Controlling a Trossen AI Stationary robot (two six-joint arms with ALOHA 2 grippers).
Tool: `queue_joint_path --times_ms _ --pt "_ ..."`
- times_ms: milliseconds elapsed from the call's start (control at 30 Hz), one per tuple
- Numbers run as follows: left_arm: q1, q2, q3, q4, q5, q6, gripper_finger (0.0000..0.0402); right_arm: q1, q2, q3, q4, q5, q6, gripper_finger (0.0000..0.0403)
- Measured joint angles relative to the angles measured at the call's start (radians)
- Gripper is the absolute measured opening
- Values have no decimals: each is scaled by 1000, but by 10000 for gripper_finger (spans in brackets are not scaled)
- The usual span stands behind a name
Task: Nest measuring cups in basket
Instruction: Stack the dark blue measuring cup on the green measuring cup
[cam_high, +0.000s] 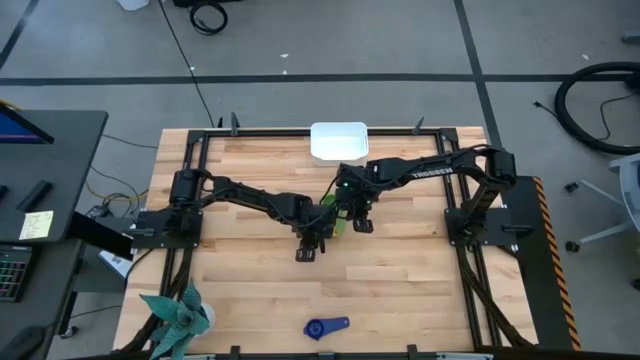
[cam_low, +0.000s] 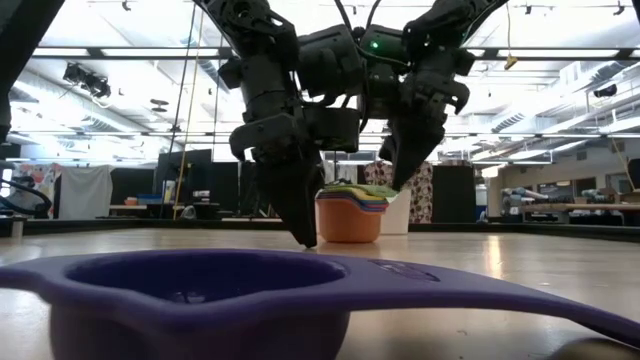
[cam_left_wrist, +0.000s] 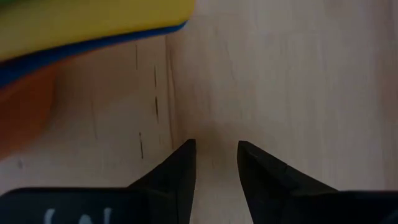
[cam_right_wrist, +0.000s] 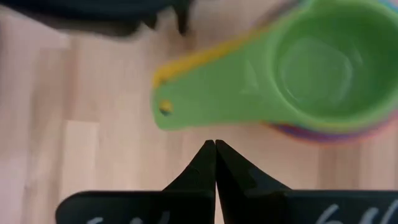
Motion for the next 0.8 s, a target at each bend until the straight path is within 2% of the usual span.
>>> queue_joint_path --times_ms 167,300,433,567,667,800 --pt "1 0 0 -21 2 -9 123 -3 -1 0 -79 48 34 5" --pt "-6 -10 2 -146 52 -29 123 3 -1 0 -152 0 52 5" --pt "-19 -21 1 -210 69 -46 123 28 -1 0 -220 -44 72 6" --pt "-21 -31 0 -243 112 -40 123 40 -1 0 -249 -79 162 14" --pt "-20 -40 0 -282 137 -71 123 49 -1 0 -237 -142 211 19" --pt "-31 -74 -1 -346 210 -93 123 79 -1 -1 -182 -293 316 21"
